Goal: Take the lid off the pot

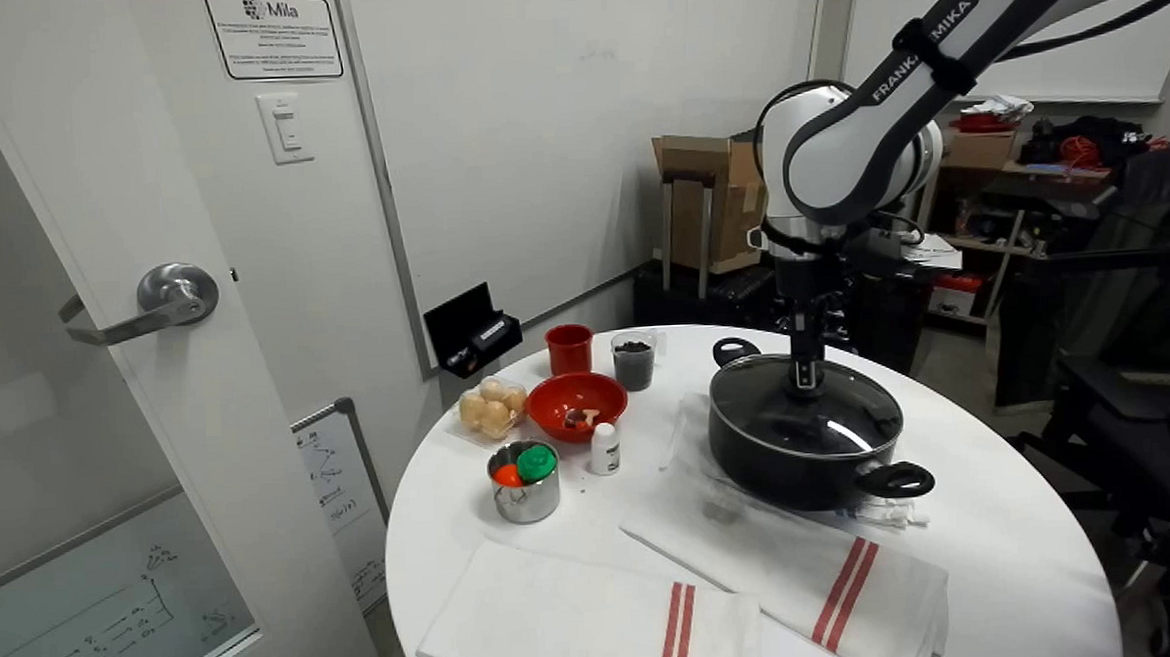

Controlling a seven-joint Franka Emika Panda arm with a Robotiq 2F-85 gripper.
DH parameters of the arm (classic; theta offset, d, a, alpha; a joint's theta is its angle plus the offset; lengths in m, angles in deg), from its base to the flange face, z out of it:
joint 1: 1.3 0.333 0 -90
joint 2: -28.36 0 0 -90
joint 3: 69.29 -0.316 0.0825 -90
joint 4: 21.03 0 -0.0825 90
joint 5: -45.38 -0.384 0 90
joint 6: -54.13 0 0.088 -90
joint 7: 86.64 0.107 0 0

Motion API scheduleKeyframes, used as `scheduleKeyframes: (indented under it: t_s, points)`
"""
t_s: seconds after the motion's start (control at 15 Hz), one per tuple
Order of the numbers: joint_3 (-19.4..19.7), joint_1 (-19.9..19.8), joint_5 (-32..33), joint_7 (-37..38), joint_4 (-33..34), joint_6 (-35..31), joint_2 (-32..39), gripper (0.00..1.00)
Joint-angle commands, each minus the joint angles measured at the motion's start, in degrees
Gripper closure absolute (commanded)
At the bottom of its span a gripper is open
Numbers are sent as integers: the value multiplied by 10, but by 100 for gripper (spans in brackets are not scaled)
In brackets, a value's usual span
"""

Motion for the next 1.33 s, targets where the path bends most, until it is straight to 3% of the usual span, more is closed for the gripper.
scheduleKeyframes:
  t_s: [0.0, 0.27, 0.33, 0.4, 0.53, 0.93, 1.27]
  points:
    - [-5, -2, 14, 21, 7, -4, 7, 0]
    - [-6, -2, 14, 23, 6, -4, 7, 0]
    - [-6, -2, 14, 23, 6, -4, 8, 5]
    - [-6, -2, 14, 23, 6, -4, 8, 26]
    - [-7, -2, 14, 23, 5, -4, 7, 31]
    - [-6, -4, 15, 24, 3, -8, 4, 75]
    - [-5, -4, 16, 24, -5, -10, -3, 75]
